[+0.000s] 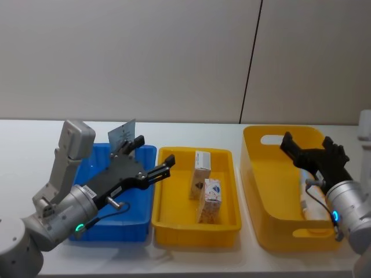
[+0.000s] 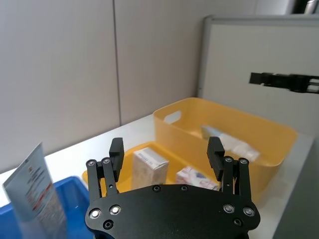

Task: Bimanual collaborative sorting of washing and personal care products

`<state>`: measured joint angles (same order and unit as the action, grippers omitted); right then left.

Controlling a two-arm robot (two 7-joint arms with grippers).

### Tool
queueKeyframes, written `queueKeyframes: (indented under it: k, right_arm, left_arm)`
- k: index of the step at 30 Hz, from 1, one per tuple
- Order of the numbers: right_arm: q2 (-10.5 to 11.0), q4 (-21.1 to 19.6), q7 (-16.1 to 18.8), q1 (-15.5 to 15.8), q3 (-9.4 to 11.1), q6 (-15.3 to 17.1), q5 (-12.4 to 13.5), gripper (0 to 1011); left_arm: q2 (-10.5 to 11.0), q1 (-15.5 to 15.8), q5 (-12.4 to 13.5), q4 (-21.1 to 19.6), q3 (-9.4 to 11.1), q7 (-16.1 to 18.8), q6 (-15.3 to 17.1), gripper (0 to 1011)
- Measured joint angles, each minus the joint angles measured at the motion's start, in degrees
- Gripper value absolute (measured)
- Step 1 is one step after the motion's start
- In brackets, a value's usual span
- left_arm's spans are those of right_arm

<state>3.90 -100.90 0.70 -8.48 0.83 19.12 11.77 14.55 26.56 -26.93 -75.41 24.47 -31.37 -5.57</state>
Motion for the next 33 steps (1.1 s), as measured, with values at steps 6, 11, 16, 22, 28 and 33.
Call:
queueKeyframes:
  k: [6,11,16,22,28,33]
  right_arm:
    - [3.12,-0.04,0.64,1.87,-2.84,-3.47,0.95,1003]
    - [5.97,-0.10,1.26,3.60,-5.37,-6.59,1.83,1003]
    - [8.48,-0.15,1.78,5.12,-7.64,-9.45,2.58,1003]
    - [11.75,-0.24,2.44,7.07,-10.50,-13.03,3.60,1003]
    - [14.32,-0.30,2.95,8.66,-12.80,-15.94,4.42,1003]
    - [15.23,-0.33,3.14,9.20,-13.65,-16.96,4.69,1003]
  left_arm:
    - [1.12,-1.97,2.34,-2.73,0.25,4.68,1.04,1002]
    - [1.92,-3.39,4.08,-4.69,0.44,8.09,1.73,1001]
    - [2.90,-5.13,6.11,-7.03,0.66,12.15,2.58,1001]
    - [3.98,-7.03,8.40,-9.65,0.89,16.70,3.53,1001]
    - [4.99,-8.76,10.43,-12.02,1.10,20.77,4.36,1001]
    - [5.91,-10.41,12.44,-14.31,1.31,24.72,5.19,1002]
